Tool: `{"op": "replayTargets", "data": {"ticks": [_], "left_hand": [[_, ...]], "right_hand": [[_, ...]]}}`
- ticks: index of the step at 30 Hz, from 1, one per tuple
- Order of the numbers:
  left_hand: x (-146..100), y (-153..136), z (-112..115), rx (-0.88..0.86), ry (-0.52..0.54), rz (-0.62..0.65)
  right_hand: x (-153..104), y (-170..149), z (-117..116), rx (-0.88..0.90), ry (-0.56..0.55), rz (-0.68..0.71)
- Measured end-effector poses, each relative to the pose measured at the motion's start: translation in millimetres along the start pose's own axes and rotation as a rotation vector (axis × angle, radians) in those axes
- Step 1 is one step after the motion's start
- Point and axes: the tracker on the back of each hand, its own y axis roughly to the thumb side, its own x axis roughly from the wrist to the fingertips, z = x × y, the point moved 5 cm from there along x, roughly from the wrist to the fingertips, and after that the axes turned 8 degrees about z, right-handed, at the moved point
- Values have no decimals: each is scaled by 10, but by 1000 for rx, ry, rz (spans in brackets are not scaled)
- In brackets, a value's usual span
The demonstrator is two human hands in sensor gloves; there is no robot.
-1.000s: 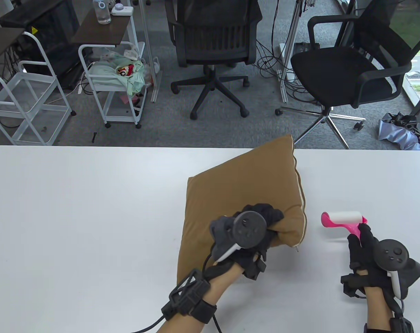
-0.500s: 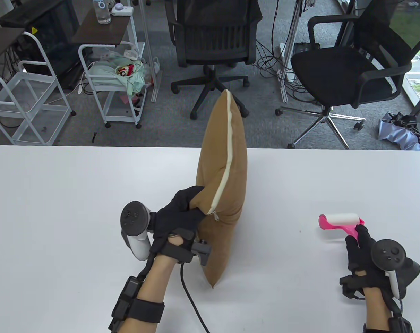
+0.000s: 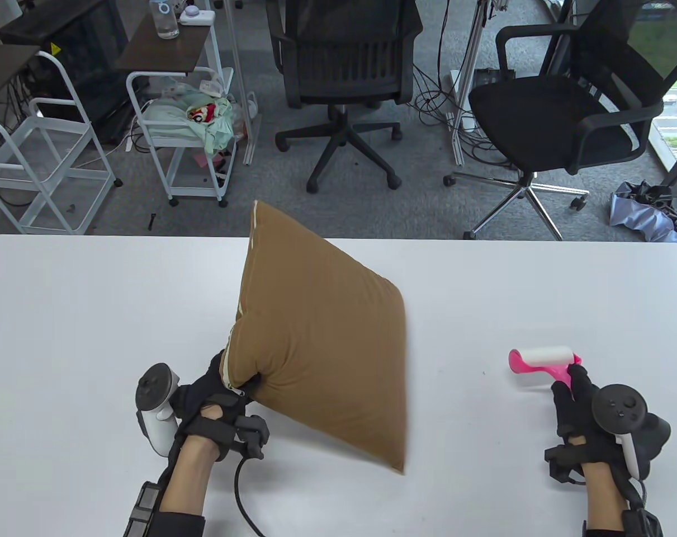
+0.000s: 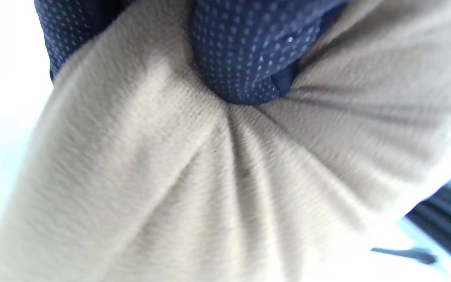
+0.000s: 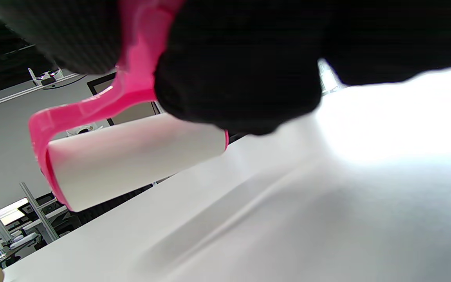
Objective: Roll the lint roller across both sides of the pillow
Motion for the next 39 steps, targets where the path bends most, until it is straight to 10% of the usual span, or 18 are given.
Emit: {"op": "replayTargets", "data": {"ticks": [16,28,39], "left_hand": [[-285,-520,197,733,-202,-352],[-237,465,430,742,-125,115],[-47,-4,832,1000,-177,72]], "right_hand": [[10,-25,14,12,-4,-5],[13,-14,-9,12,3,3],[9,-9,-25,7,5,7]]}}
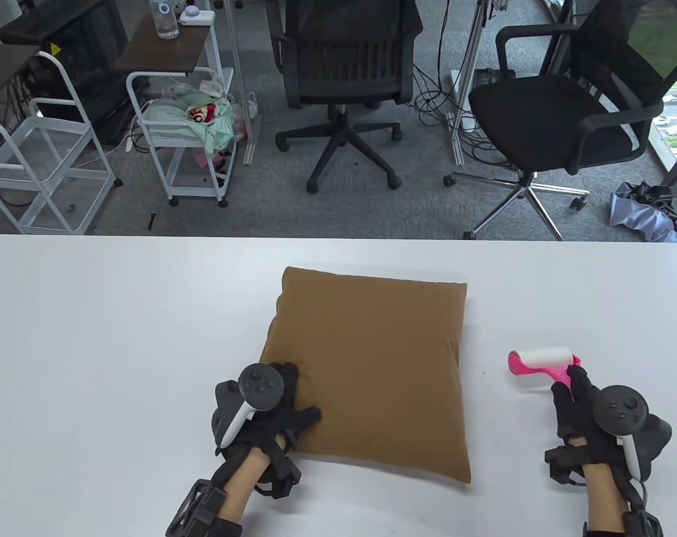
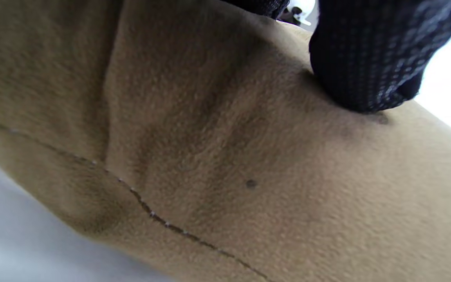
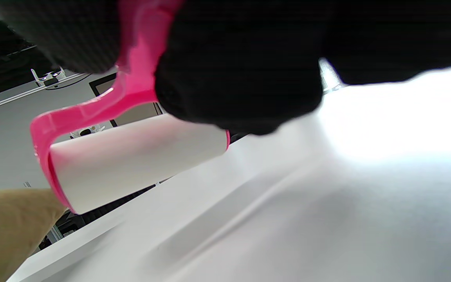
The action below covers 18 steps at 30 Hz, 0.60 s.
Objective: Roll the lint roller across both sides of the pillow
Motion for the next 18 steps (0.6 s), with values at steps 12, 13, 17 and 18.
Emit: {"op": "replayTargets", "data": {"ticks": [12,13,17,18], "left_hand": [[-31,-122,110,-69,-44,28],[-33,-129,123,-67,-54,28],[-44,-115,143,-21,-25,25],[-50,-107,145,-8,-16,22]], "right_hand": [[105,730,-19,101,37,76],[145,836,-13,106,53,69],[330,1303,-32,104,125,63],[358,1388,-61,103,150,59]]}}
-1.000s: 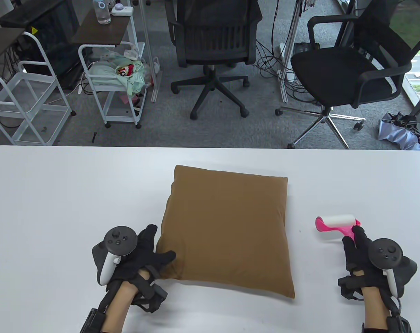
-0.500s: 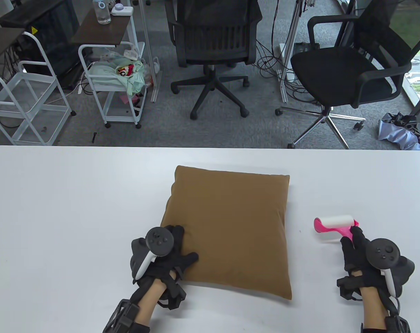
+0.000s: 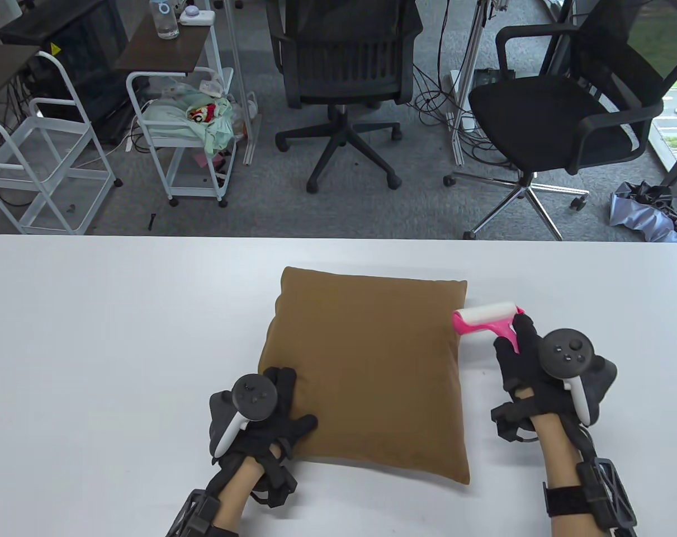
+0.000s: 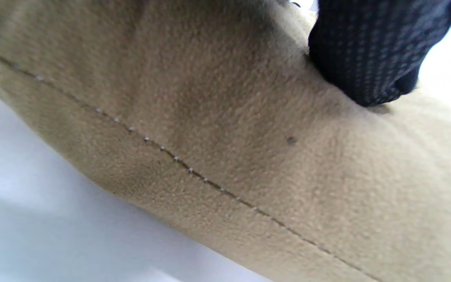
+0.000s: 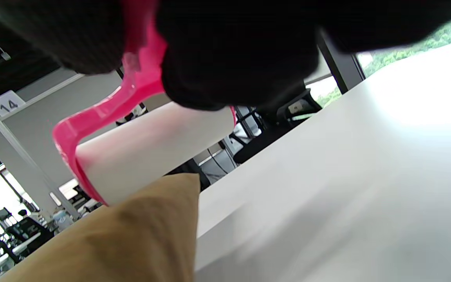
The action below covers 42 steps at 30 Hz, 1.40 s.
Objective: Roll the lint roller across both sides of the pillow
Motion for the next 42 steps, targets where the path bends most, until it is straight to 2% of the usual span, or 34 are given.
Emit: {"op": "replayTargets", "data": {"ticks": [3,7,10,13,16,21,31,37,42], "left_hand": [[-6,27,21,46,13,-3],[-8,29,26,58,25,-2],[-6,29,27,54,27,-1],[3,35,30,58,27,-1],[18,38,41,63,25,-5],[23,36,62,76,20,-16],[10,28,68,81,23,-21],[8,24,74,81,19,-23],[17,31,82,49,-4,-25]], "right_hand": [[154,300,-168,16,23,-9],[268,499,-451,8,70,-40],[254,561,-591,-58,83,-37],[128,562,-670,-131,111,-8],[-50,560,-662,-164,119,30],[-513,631,-627,-298,166,122],[-1051,602,-477,-305,315,147],[-1163,617,-487,-342,371,146],[-966,568,-501,-316,379,113]]}}
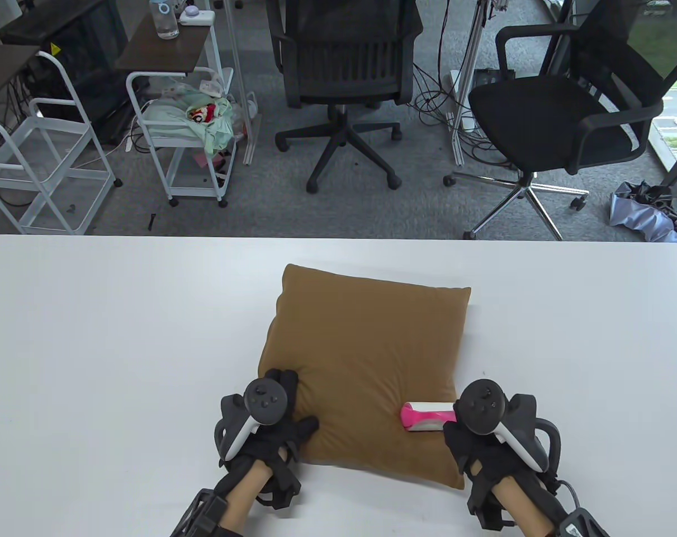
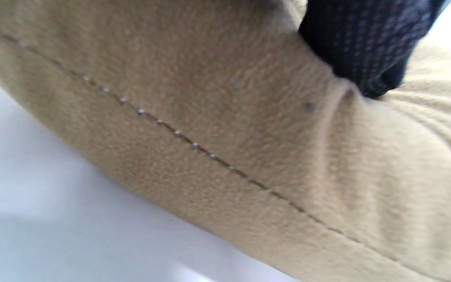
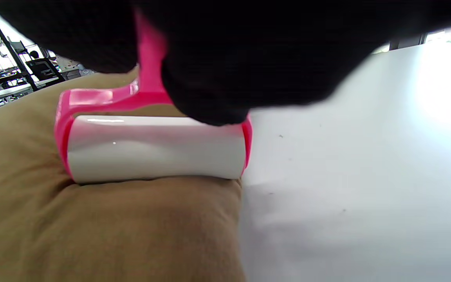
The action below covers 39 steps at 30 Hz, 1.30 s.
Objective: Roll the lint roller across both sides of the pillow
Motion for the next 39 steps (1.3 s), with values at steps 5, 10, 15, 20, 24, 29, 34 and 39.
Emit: {"op": "replayTargets", "data": {"ticks": [5,10,15,20,24,29,34,39], "left_hand": [[4,-1,2,-10,-4,3],[12,-7,3,-24,-9,5],[20,-7,5,-26,-10,8],[22,-6,6,-23,-9,12],[24,-7,6,-20,-8,12],[29,-2,11,-10,-9,11],[28,-1,16,-1,-11,8],[26,2,19,6,-12,5]], "right_hand": [[323,-96,53,70,-106,-52],[655,-178,31,158,-183,-132],[944,-169,79,174,-237,-202],[1162,-129,86,144,-264,-252],[1225,-74,69,104,-271,-252],[1216,-76,76,98,-248,-250],[1118,7,414,101,-328,-205],[1009,260,697,150,-474,-123]]}}
